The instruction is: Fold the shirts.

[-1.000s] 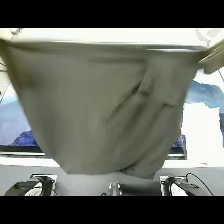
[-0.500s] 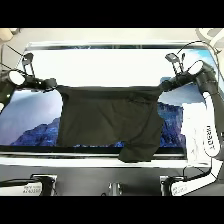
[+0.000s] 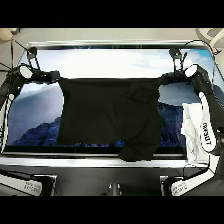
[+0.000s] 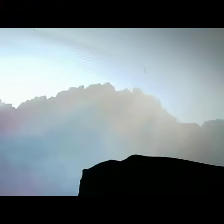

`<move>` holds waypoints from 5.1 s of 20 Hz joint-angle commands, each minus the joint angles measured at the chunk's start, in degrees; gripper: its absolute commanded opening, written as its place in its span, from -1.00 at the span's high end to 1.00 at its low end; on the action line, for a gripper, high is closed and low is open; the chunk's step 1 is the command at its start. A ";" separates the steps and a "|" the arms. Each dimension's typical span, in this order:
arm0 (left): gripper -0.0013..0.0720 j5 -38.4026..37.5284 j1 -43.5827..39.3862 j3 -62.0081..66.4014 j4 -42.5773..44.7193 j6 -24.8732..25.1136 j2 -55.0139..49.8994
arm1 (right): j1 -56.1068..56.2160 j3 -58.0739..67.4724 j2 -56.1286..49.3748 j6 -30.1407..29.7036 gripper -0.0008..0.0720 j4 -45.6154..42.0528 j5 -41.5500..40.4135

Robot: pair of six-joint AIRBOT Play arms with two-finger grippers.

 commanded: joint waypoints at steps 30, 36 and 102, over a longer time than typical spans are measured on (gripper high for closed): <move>-0.24 -27.15 6.80 -44.11 -1.27 5.27 21.05 | -5.46 -36.76 21.88 1.64 -0.35 -9.46 31.87; -0.24 -21.84 5.70 -49.70 -4.33 5.49 21.03 | -5.46 -41.90 25.31 0.81 -0.35 -9.60 30.51; -0.90 -25.31 -1.31 -2.16 -11.63 0.37 7.26 | -2.73 -11.91 -5.97 3.37 -0.95 9.29 20.48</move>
